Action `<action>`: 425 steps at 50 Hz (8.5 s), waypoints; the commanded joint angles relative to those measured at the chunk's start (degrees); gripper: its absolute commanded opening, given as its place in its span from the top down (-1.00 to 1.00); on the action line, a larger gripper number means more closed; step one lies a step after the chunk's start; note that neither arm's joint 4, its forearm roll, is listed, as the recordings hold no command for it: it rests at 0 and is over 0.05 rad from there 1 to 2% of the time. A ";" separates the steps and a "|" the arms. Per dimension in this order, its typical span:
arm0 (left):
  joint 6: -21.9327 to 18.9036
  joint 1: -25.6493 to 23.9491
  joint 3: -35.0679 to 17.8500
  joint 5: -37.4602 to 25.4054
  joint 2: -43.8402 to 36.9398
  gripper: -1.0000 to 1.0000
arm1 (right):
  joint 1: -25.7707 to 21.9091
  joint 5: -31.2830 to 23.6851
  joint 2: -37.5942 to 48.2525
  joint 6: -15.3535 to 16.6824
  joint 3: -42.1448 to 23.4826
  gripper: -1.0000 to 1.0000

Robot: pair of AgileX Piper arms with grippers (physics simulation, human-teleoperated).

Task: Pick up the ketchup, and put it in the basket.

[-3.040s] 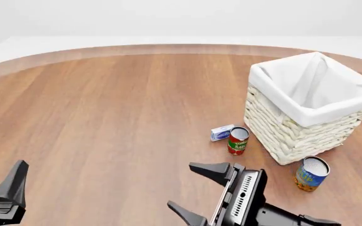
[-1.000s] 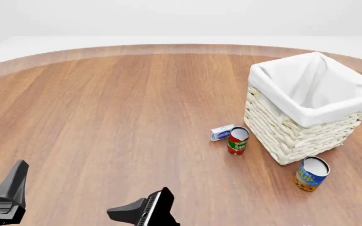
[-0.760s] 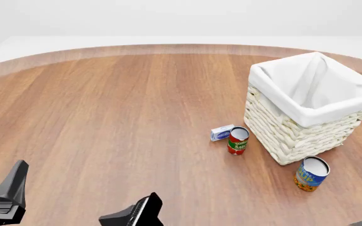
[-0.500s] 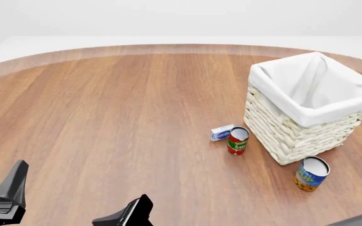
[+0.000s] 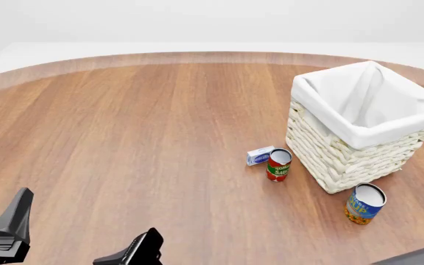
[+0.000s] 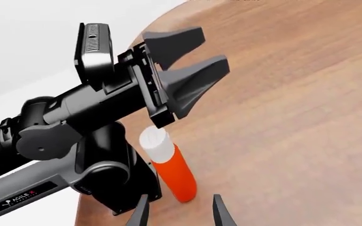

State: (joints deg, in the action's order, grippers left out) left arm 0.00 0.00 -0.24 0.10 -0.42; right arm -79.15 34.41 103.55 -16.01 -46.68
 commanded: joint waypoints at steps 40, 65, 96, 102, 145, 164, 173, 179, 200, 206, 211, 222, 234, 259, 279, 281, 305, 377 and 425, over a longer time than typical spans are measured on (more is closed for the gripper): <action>0.00 0.00 0.00 0.00 0.00 -1.00 | -2.37 -2.97 3.58 -1.17 -6.93 -1.00; 0.00 0.00 0.00 0.00 0.00 -1.00 | -3.13 -5.43 4.00 -1.01 -10.45 -1.00; 0.00 0.00 0.00 0.00 0.00 -1.00 | -2.93 -7.99 9.02 -1.13 -16.11 -1.00; 0.00 0.00 0.00 0.00 0.00 -1.00 | -3.00 -8.54 9.46 -1.03 -17.04 -1.00; 0.00 0.00 0.00 0.00 0.00 -1.00 | -0.78 -10.24 18.33 -1.50 -23.78 -1.00; 0.00 0.00 0.00 0.00 0.00 -1.00 | -0.74 -10.09 17.78 -1.46 -23.38 1.00; 0.00 0.00 0.00 0.00 0.00 -1.00 | -1.19 -9.47 16.85 -1.65 -22.46 1.00; 0.00 0.00 0.00 0.00 0.00 -1.00 | -0.99 -8.74 15.47 -2.02 -21.09 1.00; 0.00 0.00 0.00 0.00 0.00 -1.00 | 0.14 -8.48 12.69 -2.39 -19.56 1.00; 0.00 0.00 0.00 0.00 0.00 -1.00 | 0.39 -8.34 11.90 -2.48 -18.88 1.00; 0.00 0.00 0.00 0.00 0.00 -1.00 | 0.86 -8.24 11.61 -2.49 -18.54 1.00; 0.00 0.00 0.00 0.00 0.00 -1.00 | 1.83 -7.51 12.02 -3.17 -18.22 1.00; 0.00 0.00 0.00 0.00 0.00 -1.00 | 3.95 -7.04 10.45 -3.87 -17.28 1.00; 0.00 0.00 0.00 0.00 0.00 -1.00 | 8.74 -6.38 6.34 -4.37 -15.13 1.00; 0.00 0.00 0.00 0.00 0.00 -1.00 | 12.91 -5.54 1.02 -6.16 -12.64 1.00; 0.00 0.00 0.00 0.00 0.00 -1.00 | 13.90 -5.64 0.61 -6.27 -12.69 1.00; 0.00 0.00 0.00 0.00 0.00 -1.00 | 19.42 -6.98 -3.55 -4.87 -12.51 1.00; 0.00 0.00 0.00 0.00 0.00 -1.00 | 43.98 -9.02 -17.50 1.76 -10.53 1.00; 0.00 0.00 0.00 0.00 0.00 -1.00 | 77.14 -8.41 -30.67 -0.43 -2.58 1.00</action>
State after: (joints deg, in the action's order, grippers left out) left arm 0.00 0.00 -0.24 0.10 -0.42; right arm -8.98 26.11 75.99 -15.42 -51.01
